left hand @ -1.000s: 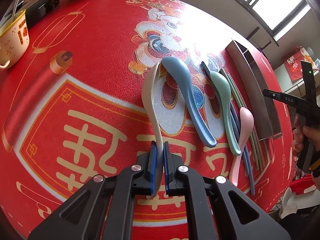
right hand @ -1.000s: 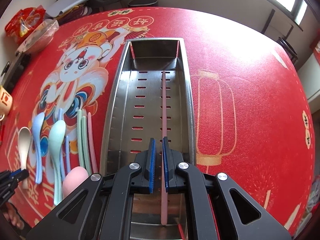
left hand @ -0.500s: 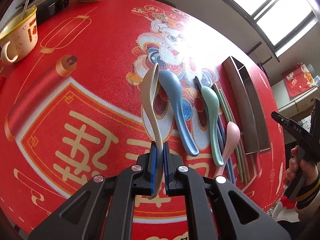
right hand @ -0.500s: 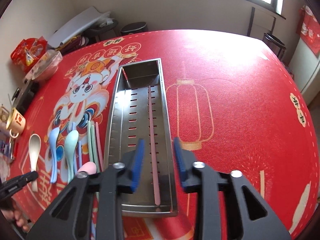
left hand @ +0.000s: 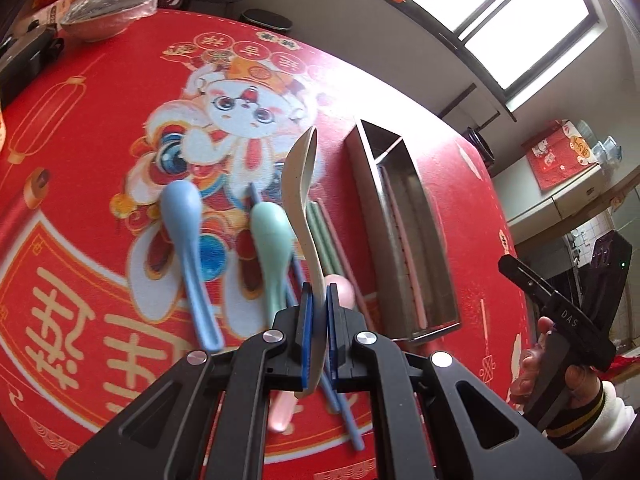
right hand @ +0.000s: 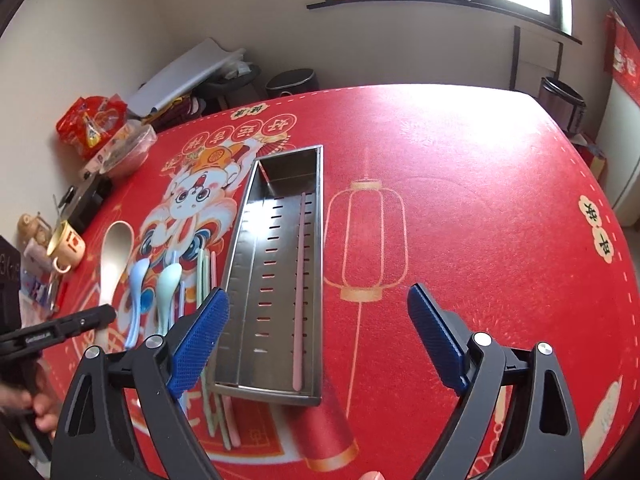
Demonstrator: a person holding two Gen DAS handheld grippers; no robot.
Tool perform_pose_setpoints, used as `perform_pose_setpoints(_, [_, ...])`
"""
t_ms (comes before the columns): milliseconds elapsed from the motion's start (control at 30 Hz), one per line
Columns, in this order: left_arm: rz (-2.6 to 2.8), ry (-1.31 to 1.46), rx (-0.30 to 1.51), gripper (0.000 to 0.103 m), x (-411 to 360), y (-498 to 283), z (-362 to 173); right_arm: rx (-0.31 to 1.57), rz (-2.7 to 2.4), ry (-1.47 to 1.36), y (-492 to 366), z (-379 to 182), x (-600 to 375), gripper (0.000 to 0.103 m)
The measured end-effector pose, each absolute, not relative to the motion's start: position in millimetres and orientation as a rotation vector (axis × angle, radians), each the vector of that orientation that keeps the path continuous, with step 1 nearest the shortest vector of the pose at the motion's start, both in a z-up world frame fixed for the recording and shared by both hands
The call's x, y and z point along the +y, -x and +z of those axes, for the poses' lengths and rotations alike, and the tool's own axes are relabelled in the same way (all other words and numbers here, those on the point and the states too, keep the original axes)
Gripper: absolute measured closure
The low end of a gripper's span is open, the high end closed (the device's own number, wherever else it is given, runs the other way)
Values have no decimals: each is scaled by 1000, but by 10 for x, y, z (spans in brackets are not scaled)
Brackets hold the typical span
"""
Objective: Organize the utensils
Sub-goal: 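Lower the white spoon into the tray and open the left tool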
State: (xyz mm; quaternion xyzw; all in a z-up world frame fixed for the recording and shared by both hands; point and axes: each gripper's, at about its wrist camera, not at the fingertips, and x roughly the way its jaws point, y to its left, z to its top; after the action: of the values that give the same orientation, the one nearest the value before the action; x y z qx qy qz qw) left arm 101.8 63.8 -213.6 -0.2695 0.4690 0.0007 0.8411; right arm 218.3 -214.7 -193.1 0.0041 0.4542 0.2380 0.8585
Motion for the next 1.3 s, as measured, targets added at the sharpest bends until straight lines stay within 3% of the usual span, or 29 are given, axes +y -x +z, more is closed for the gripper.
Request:
perform_pose_setpoints(500, [-109,563,1139,97,-492,-2015,-2538,979,427,-101,-2399,-2019,-2979,16])
perform_pose_setpoints(1033, [-87,560,1237,96,-726,-2247,-2830,998,424,-167,-2485,-2114,-3267,15])
perform_pose_setpoints(1300, [-112,524,1186,95,-661,-2172,-2596,998,439,-187,-2432,-2075,-3192,15])
